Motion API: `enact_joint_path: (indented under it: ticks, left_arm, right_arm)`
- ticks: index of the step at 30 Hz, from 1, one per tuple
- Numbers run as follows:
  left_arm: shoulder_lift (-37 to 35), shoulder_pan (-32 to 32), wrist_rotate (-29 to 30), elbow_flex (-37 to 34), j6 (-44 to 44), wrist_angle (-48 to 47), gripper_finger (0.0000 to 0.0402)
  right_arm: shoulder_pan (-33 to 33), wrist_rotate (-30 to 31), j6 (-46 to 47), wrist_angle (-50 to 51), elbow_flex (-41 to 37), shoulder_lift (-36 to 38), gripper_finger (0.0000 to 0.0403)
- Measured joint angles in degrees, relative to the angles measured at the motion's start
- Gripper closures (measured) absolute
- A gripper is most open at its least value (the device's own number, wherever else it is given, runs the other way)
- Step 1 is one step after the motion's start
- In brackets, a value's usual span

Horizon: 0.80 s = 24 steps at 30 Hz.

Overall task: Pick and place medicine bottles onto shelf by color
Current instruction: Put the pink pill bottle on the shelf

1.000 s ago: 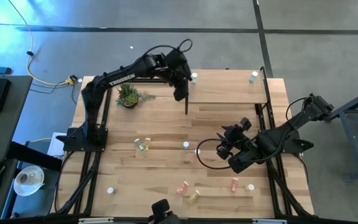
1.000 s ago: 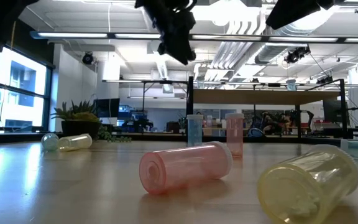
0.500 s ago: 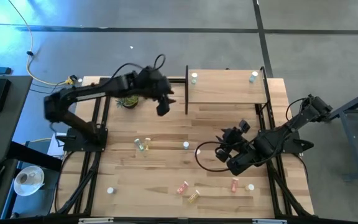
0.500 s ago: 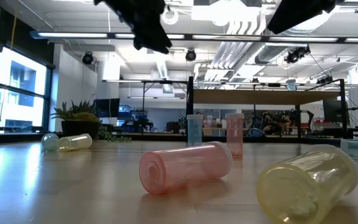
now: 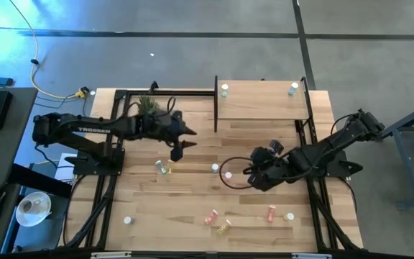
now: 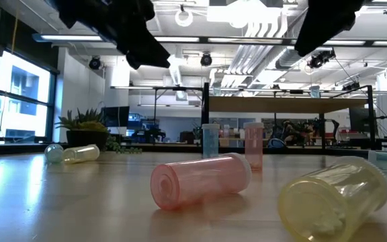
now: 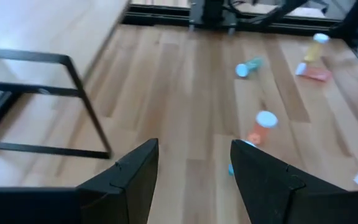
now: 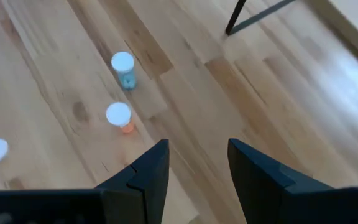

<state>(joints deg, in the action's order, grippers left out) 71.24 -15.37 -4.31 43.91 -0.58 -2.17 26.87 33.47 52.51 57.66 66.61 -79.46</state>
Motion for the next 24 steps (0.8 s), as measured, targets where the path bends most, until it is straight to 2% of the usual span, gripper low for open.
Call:
enact_joint_path:
  ticks: [6,16,21,24]
  left_arm:
    - [0.0,3.4,0.0,-1.3,1.5,-0.1,0.0209]
    - [-0.2,7.0,0.0,-1.3,4.5,-0.2,0.0209]
    - [-0.2,8.6,0.0,-1.3,4.9,-0.1,0.0209]
    - [-0.2,9.2,0.0,-1.3,4.9,-0.1,0.0209]
  right_arm:
    - [-1.0,-3.8,-3.4,-5.5,0.0,0.0,0.0249]
    - [-2.6,-5.7,-20.8,-13.6,0.0,-0.5,0.0249]
    - [-3.0,-10.0,-23.0,-16.9,0.0,-2.3,0.0249]
    - [-3.6,-10.6,-23.0,-17.0,0.1,-4.7,0.0249]
